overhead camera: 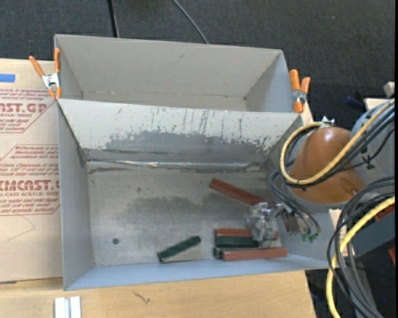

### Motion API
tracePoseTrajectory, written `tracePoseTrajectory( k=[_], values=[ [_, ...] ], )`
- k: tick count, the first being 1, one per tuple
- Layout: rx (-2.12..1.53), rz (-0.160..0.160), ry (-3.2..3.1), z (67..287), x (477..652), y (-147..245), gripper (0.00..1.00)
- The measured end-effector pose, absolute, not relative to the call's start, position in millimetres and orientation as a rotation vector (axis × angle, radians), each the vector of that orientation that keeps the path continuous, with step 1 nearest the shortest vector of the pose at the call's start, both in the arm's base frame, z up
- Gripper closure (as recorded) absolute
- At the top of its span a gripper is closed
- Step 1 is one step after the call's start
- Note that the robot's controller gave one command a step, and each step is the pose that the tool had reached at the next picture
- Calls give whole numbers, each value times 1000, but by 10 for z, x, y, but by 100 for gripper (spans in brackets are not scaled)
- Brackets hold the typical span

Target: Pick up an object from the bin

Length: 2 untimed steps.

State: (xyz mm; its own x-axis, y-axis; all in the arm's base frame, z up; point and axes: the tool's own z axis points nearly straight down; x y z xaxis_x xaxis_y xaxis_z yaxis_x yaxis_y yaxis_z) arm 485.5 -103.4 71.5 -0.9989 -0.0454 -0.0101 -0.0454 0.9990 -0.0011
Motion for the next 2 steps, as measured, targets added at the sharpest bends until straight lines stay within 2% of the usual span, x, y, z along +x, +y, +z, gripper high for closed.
tracePoseTrajectory(
  k=[1, 2],
  values=[
    [-71, -1, 3131, 715, 4855, -1034, 100],
    [-253, -5, 3107, 733, 4985, -1152, 0]
  ],
)
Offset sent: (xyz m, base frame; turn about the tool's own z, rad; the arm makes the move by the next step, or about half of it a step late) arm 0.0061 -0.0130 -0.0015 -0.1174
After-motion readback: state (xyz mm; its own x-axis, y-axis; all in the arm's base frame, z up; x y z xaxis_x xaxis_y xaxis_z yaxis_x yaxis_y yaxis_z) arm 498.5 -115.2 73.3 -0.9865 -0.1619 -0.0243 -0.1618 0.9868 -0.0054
